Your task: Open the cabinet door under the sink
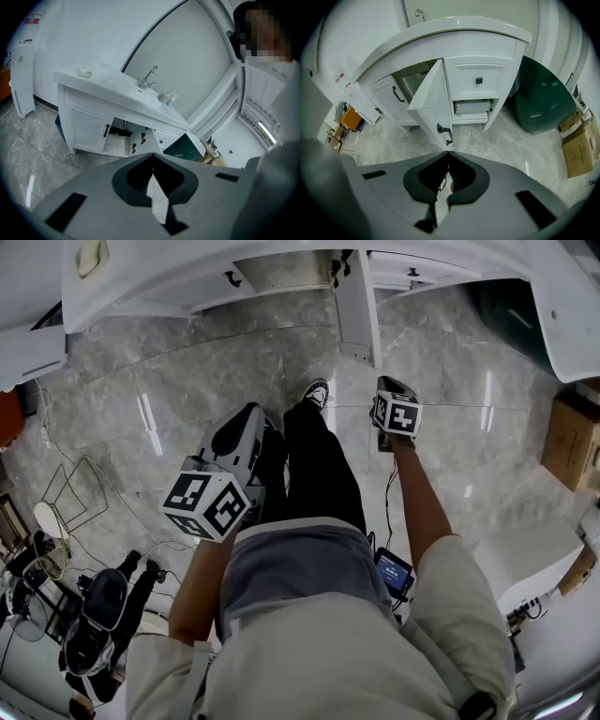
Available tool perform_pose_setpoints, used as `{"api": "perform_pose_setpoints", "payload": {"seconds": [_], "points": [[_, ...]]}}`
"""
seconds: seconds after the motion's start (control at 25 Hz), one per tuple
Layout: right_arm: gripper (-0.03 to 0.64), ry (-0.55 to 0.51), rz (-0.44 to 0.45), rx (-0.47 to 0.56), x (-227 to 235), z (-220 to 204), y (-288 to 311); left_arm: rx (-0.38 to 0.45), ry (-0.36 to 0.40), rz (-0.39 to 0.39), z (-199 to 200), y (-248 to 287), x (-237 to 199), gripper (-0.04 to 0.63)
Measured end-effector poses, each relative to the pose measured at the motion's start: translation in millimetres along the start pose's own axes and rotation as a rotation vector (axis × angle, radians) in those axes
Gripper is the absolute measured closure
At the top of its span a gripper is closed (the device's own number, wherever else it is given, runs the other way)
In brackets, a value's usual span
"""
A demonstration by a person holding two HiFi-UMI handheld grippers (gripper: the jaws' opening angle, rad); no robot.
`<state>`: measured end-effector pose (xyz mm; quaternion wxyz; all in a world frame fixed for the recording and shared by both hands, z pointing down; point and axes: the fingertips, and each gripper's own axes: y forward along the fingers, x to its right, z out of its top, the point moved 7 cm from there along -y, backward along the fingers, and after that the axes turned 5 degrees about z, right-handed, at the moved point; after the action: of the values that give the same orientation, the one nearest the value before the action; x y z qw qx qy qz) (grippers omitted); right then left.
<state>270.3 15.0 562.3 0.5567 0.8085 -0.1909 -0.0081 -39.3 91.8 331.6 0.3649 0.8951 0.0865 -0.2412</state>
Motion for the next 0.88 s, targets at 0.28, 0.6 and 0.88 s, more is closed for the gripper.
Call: {"api": "perform_pose_setpoints", "payload": {"seconds": [0.28,0.6,0.88], "points": [[0.604,0.001,0.015,0.057,-12,1,-43,0.017,0.008,-0.026,2,-19,6,0.595],[0.604,-0.016,0.036,0.113,-30,-1,-86,0.037,0.011,-0.049,1,-43,4,0.595],[0.604,-0.047,0.055,0.153,-50,4,-121,0.054,0.014,-0.058,4,-61,2,0.595]]}}
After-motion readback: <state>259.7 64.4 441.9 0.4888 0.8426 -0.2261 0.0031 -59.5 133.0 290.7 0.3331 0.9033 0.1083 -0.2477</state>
